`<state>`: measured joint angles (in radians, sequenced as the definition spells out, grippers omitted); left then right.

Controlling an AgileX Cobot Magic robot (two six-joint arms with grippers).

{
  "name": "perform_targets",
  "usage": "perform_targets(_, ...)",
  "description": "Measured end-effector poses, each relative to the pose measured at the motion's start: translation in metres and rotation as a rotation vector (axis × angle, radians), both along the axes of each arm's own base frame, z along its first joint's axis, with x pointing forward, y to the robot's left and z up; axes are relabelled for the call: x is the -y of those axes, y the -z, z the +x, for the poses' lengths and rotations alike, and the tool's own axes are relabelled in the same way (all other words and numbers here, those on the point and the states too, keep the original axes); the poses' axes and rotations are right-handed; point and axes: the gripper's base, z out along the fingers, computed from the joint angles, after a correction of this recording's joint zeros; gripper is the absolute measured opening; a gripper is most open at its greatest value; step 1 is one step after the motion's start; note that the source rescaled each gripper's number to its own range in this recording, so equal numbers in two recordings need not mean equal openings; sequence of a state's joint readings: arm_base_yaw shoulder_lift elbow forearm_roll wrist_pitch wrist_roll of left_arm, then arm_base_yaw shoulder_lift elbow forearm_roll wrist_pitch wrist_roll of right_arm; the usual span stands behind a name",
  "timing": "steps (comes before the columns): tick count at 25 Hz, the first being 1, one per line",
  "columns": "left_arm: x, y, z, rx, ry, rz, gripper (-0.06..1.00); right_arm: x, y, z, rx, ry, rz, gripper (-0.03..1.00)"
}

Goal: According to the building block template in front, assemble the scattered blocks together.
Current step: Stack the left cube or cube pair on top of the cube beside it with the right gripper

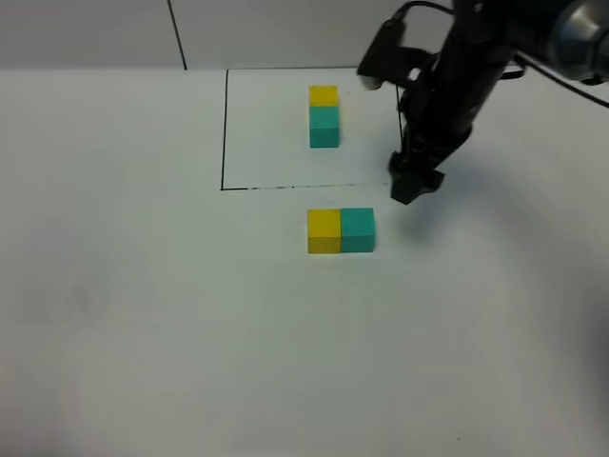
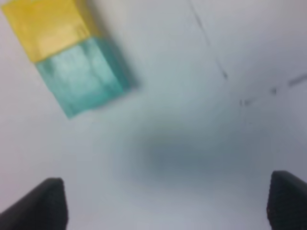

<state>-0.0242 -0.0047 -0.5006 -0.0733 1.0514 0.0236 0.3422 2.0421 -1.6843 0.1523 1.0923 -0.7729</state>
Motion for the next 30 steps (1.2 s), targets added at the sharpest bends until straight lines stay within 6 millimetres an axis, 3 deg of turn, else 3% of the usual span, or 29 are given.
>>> perform_targets(4, 0.000, 0.000, 0.000, 0.000, 0.000, 0.000, 0.66, 0.044, -0.017, -0.031, 0.049, 0.178, 0.050, 0.68)
perform_targets(9, 0.000, 0.000, 0.000, 0.000, 0.000, 0.000, 0.66, 0.086, -0.022, -0.092, 0.126, 0.416, 0.132, 0.68)
perform_targets(13, 0.000, 0.000, 0.000, 0.000, 0.000, 0.000, 0.66, 0.100, -0.024, -0.131, 0.172, 0.557, 0.183, 0.68)
perform_targets(17, 0.000, 0.000, 0.000, 0.000, 0.000, 0.000, 0.66, 0.102, -0.028, -0.140, 0.209, 0.577, 0.206, 0.68)
perform_targets(20, 0.000, 0.000, 0.000, 0.000, 0.000, 0.000, 0.66, 0.094, -0.025, -0.136, 0.203, 0.494, 0.174, 0.68)
perform_targets(23, 0.000, 0.000, 0.000, 0.000, 0.000, 0.000, 0.66, 0.073, -0.019, -0.120, 0.189, 0.351, 0.118, 0.68)
perform_targets(30, 0.000, 0.000, 0.000, 0.000, 0.001, 0.002, 0.66, -0.017, 0.001, -0.066, 0.168, -0.100, -0.046, 0.68)
